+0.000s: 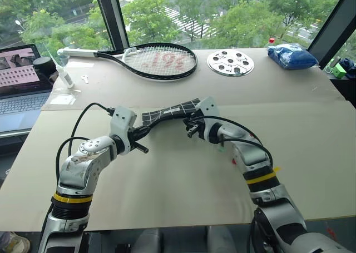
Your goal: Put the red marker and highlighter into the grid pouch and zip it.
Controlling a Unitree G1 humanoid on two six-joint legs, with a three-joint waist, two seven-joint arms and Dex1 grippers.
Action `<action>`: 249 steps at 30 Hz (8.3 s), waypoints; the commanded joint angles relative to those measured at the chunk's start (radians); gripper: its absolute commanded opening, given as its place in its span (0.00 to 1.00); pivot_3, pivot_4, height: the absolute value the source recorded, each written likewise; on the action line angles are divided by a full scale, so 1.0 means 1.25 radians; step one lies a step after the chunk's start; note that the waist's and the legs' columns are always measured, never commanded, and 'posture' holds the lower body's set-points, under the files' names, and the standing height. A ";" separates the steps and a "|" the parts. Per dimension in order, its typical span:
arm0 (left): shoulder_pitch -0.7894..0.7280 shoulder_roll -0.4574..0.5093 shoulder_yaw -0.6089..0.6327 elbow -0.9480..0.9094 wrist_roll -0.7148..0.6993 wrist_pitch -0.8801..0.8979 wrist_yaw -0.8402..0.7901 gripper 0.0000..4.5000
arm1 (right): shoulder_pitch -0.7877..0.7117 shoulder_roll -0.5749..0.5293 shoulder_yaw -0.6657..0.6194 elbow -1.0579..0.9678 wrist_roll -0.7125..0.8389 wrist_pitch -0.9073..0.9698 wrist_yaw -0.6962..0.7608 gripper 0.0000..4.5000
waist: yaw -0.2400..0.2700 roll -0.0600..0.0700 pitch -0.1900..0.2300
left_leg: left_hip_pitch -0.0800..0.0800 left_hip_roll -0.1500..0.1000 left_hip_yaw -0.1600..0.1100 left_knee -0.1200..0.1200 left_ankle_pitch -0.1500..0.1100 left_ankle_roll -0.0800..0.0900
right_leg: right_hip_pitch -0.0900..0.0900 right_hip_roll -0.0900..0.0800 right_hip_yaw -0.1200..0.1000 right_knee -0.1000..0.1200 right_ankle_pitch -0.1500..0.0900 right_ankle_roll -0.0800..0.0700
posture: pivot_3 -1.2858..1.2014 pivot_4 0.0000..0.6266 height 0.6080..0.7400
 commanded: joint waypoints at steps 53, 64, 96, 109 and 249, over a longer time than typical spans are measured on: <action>-0.036 0.095 -0.044 -0.018 -0.045 0.010 -0.130 0.00 | 0.209 -0.207 -0.385 -0.603 0.131 0.640 -0.215 0.73 | 0.011 0.000 0.000 | -0.002 0.000 0.000 0.001 -0.003 0.004 | -0.002 0.000 0.001 0.000 0.000 0.000 | 0.52 0.24 1.00; -0.055 0.057 -0.055 0.015 -0.044 -0.007 -0.131 0.00 | 0.303 -0.227 -0.333 -0.690 0.055 0.630 -0.296 0.73 | 0.016 -0.001 0.000 | -0.002 0.000 0.000 0.001 -0.004 0.005 | -0.001 0.000 0.001 0.000 0.000 0.000 | 0.52 0.24 1.00; -0.058 0.008 -0.050 0.020 -0.028 -0.021 -0.104 0.00 | 0.387 -0.053 -0.279 -0.690 -0.013 0.660 -0.390 0.73 | 0.023 0.000 0.000 | 0.000 0.000 0.000 0.001 -0.004 0.006 | 0.000 0.001 0.001 0.000 0.000 0.000 | 0.52 0.24 1.00; -0.069 0.009 -0.045 0.030 -0.027 -0.025 -0.104 0.00 | 0.493 -0.064 -0.287 -0.645 -0.041 0.574 -0.386 0.25 | 0.030 -0.001 0.000 | 0.002 0.000 0.000 0.001 -0.004 0.006 | 0.003 0.000 0.001 -0.001 0.000 0.000 | 0.52 0.24 1.00; -0.053 0.038 -0.045 -0.038 -0.045 0.023 -0.106 0.00 | 0.081 -0.504 0.024 -0.386 -0.370 -0.199 0.316 0.12 | 0.025 -0.006 0.004 | 0.000 0.000 0.001 0.001 -0.002 0.002 | 0.002 0.002 0.003 -0.002 -0.001 0.001 | 0.52 0.24 1.00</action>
